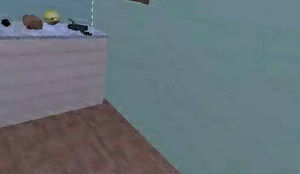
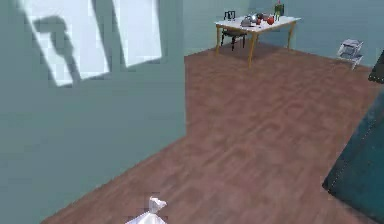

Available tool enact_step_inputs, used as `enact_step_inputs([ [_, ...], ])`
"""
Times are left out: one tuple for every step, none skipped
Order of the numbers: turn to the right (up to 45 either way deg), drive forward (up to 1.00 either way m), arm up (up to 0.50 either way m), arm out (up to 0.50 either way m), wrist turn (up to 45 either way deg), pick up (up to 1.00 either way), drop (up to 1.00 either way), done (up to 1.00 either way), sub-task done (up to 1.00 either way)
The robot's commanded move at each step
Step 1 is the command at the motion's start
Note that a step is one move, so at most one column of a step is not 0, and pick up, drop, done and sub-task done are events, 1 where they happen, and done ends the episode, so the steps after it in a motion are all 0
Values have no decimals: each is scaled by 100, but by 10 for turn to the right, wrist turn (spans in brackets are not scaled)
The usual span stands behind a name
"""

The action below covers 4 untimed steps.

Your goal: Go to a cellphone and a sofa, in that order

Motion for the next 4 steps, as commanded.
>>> enact_step_inputs([
  [-390, 0, 0, 0, 0, 0, 0, 0, 0],
  [0, 45, 0, 0, 0, 0, 0, 0, 0],
  [390, 0, 0, 0, 0, 0, 0, 0, 0],
  [0, 100, 0, 0, 0, 0, 0, 0, 0],
])
